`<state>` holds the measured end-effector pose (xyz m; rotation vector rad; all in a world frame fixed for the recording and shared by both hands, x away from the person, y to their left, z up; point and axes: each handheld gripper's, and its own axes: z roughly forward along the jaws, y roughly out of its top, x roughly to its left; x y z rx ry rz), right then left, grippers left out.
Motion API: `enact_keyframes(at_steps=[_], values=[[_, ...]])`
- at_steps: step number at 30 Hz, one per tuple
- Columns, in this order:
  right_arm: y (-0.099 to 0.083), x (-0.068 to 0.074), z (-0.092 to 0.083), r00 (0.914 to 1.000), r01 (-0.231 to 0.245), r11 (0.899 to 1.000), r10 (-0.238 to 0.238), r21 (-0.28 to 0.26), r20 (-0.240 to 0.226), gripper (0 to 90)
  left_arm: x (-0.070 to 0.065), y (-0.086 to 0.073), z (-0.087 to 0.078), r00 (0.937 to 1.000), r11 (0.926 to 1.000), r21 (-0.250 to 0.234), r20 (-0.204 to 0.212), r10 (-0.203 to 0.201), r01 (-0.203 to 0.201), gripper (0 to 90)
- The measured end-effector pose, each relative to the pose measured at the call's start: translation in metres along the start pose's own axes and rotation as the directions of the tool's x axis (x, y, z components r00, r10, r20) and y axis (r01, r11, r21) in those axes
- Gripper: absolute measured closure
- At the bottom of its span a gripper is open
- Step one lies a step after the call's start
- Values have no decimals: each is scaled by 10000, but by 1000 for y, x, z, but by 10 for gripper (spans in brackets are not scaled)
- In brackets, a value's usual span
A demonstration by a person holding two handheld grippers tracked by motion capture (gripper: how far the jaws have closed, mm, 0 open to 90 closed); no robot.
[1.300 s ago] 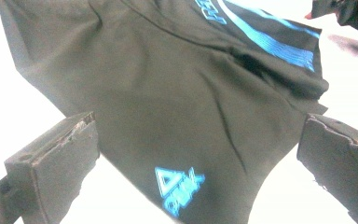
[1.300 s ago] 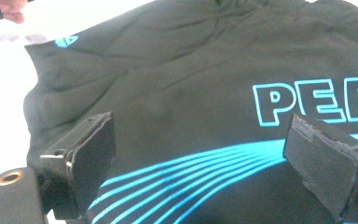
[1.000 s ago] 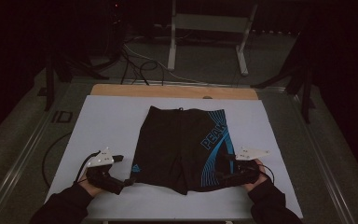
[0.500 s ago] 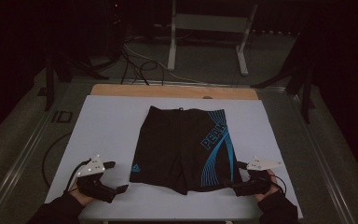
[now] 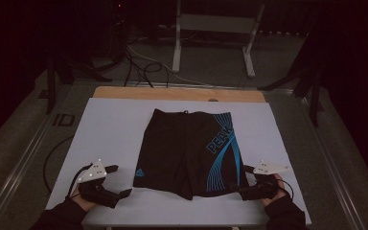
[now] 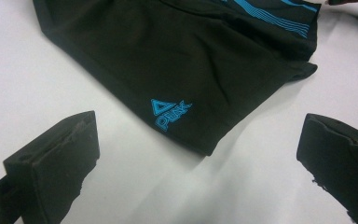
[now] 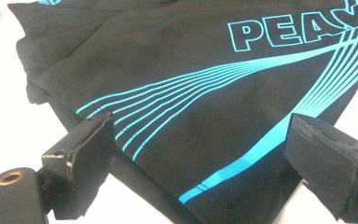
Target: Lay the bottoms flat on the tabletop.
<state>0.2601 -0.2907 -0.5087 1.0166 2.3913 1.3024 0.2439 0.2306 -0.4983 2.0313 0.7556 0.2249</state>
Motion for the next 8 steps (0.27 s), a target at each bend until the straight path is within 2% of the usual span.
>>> enact_keyframes(at_steps=[8], values=[[0,0,0,10000,66,10000,-66,-13,14,93,0,1,0,10000,10000,-71,69,-35,35,0]])
